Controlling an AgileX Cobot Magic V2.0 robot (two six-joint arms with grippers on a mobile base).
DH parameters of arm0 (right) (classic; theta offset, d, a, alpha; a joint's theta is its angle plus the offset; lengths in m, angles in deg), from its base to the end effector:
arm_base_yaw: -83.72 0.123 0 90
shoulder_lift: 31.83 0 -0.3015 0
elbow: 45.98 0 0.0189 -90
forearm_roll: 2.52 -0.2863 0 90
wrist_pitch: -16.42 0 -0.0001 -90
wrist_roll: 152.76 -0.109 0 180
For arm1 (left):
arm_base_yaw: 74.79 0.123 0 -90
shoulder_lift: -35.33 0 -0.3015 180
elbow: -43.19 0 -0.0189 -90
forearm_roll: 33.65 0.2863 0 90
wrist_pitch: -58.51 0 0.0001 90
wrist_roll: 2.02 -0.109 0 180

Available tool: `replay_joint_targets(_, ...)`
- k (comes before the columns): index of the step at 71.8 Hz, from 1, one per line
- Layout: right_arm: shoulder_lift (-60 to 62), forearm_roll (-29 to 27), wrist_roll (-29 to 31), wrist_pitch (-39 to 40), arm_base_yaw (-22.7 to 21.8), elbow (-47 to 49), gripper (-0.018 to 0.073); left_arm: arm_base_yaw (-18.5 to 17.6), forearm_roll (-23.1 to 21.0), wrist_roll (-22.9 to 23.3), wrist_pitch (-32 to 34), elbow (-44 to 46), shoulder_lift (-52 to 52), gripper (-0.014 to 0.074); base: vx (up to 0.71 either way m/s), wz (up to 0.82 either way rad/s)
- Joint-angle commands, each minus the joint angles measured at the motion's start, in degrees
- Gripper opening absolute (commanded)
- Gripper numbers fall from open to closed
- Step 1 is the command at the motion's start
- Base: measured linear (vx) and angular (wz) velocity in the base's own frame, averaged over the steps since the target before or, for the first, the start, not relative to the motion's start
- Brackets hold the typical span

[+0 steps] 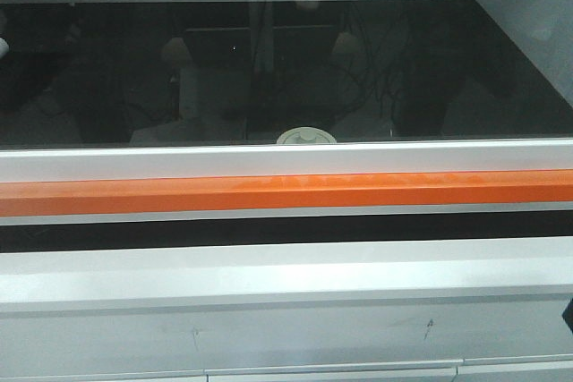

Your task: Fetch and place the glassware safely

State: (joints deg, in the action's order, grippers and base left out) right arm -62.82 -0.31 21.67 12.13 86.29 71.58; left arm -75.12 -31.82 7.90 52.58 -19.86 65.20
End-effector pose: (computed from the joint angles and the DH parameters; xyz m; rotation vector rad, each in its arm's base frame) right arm 0.1363 0.0058 0.2652 0.0140 1.7060 0.0747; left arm 0.1331 -0.0004 0.2606 -0.1194 1.7222 -0.1058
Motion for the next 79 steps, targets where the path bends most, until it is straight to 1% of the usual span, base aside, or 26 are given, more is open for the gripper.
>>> replay_joint_targets(1,-1.3,0.5,0.7,4.3,0.1,2.1,-0.0004,-0.9,-0.4,0.1,5.9,2.1,0.7,-0.0007,0.0,0.0)
replay_joint_targets(4,-1.4,0.4,0.6,4.3,0.1,2.1,-0.0004,-1.3,-0.5,0.3,6.6,2.1,0.8,-0.0007,0.0,0.0)
replay_joint_targets(10,-1.5,0.5,0.6,7.1,0.1,2.1,-0.0004,-1.9,-0.5,1.7,6.6,2.1,1.0,-0.0007,0.0,0.0)
replay_joint_targets(18,-2.5,1.1,0.8,10.7,0.1,2.1,-0.0004,-1.9,0.1,0.8,8.2,2.1,3.1,-0.0007,0.0,0.0)
replay_joint_targets(24,-5.3,1.5,1.7,13.4,0.2,2.1,-0.0004,-1.9,1.6,-0.9,10.4,2.1,7.0,-0.0007,0.0,0.0)
replay_joint_targets(39,-14.6,1.5,2.1,17.6,3.4,2.0,-0.0004,-1.9,1.6,-1.5,13.3,1.9,17.3,-0.0007,0.0,0.0)
replay_joint_targets(45,-18.9,1.4,1.9,22.2,3.5,1.0,-0.0004,-1.9,1.6,-1.7,17.9,0.0,19.8,-0.0007,0.0,0.0)
replay_joint_targets(55,-24.5,1.2,1.6,30.2,3.5,-2.0,-0.0004,-1.9,1.5,-0.1,28.7,-5.3,21.5,-0.0007,0.0,0.0)
replay_joint_targets(60,-27.1,1.2,1.6,34.2,3.5,-3.6,-0.0004,-1.9,1.5,-0.1,34.4,-7.5,22.2,-0.0007,0.0,0.0)
replay_joint_targets(63,-28.6,1.2,1.6,36.6,3.5,-4.4,-0.0004,-1.9,1.5,-0.1,36.7,-8.2,22.7,-0.0007,0.0,0.0)
replay_joint_targets(66,-29.8,1.0,1.6,38.8,3.5,-5.0,-0.0004,-1.9,1.5,-0.1,37.8,-8.2,23.2,-0.0007,0.0,0.0)
replay_joint_targets(79,-35.2,0.8,1.6,44.8,3.5,-5.3,-0.0004,-1.9,1.5,-0.1,38.6,-8.2,26.7,-0.0007,0.0,0.0)
